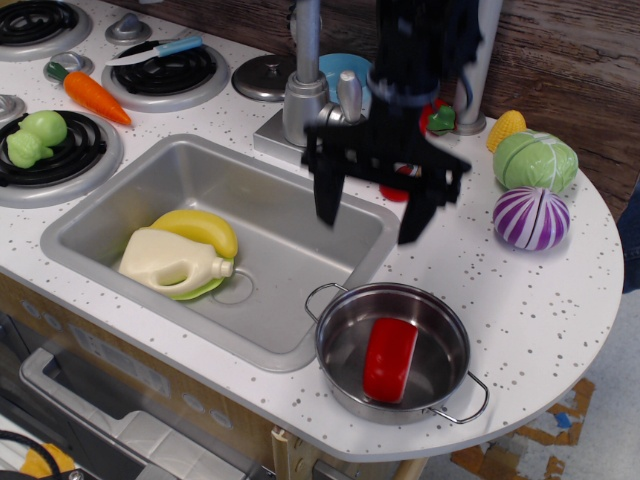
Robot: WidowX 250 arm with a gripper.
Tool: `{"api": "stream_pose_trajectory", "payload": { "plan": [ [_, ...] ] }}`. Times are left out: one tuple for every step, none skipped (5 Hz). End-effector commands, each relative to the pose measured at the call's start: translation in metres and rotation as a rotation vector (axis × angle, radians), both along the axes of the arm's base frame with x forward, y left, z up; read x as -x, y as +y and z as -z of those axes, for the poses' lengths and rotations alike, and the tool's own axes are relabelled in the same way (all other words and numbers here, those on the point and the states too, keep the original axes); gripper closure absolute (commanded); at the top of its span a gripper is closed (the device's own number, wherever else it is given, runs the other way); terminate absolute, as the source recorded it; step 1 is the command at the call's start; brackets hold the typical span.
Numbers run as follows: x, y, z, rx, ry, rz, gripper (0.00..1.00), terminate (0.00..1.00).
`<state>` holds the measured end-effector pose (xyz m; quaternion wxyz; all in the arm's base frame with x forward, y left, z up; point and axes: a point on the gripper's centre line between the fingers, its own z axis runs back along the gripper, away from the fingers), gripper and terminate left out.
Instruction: Take sushi out of pan
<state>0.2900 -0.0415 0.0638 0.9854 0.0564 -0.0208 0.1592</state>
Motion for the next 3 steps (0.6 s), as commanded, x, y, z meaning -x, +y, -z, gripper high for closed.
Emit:
{"api": "stream_pose_trajectory", "payload": {
  "plan": [
    [0.023, -0.039, -0.004, 0.046, -0.089, -0.013, 0.00, 0.00],
    [0.034, -0.045, 0.015, 0.058, -0.102, 0.043, 0.00, 0.00],
    [0.036, -0.035, 0.024, 0.066, -0.115, 0.079, 0.00, 0.00]
  ]
}}
